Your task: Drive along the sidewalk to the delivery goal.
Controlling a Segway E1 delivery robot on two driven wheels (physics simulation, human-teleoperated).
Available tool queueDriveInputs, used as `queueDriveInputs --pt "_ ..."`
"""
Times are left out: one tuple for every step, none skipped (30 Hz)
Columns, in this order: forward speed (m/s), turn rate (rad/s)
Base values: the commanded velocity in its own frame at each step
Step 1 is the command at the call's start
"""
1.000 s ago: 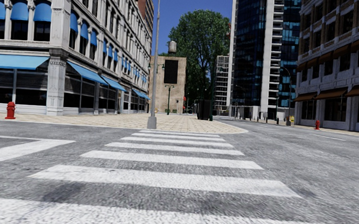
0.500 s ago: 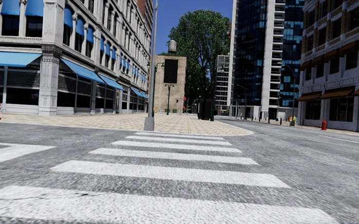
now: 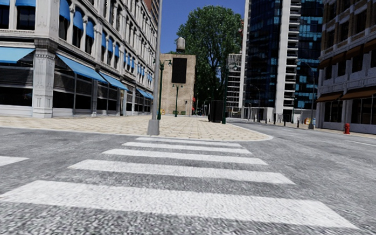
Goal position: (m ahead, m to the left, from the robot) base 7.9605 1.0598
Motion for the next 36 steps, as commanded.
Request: queueDriveInputs --pt "1.44 0.0" --pt "1.44 0.0" --pt "1.44 0.0" --pt "1.44 0.0" --pt "1.44 0.0" --pt "1.44 0.0" --pt "1.45 0.0" --pt "1.46 0.0" --pt "1.48 0.0" --pt "1.48 0.0" --pt "1.55 0.0" --pt "1.74 0.0" --pt "2.0 0.0" --pt "2.0 0.0" --pt "2.0 0.0" --pt "2.0 0.0" --pt "2.0 0.0" --pt "2.0 0.0" --pt "2.0 0.0" --pt "2.0 0.0" --pt "2.0 0.0" --pt "2.0 0.0" --pt "2.0 0.0" --pt "2.0 0.0" --pt "2.0 0.0" --pt "2.0 0.0" --pt "2.0 0.0" --pt "2.0 0.0" --pt "2.0 0.0" --pt "2.0 0.0" --pt "2.0 0.0" --pt "2.0 0.0" --pt "2.0 0.0" --pt "2.0 0.0" --pt "2.0 0.0" --pt "2.0 0.0"
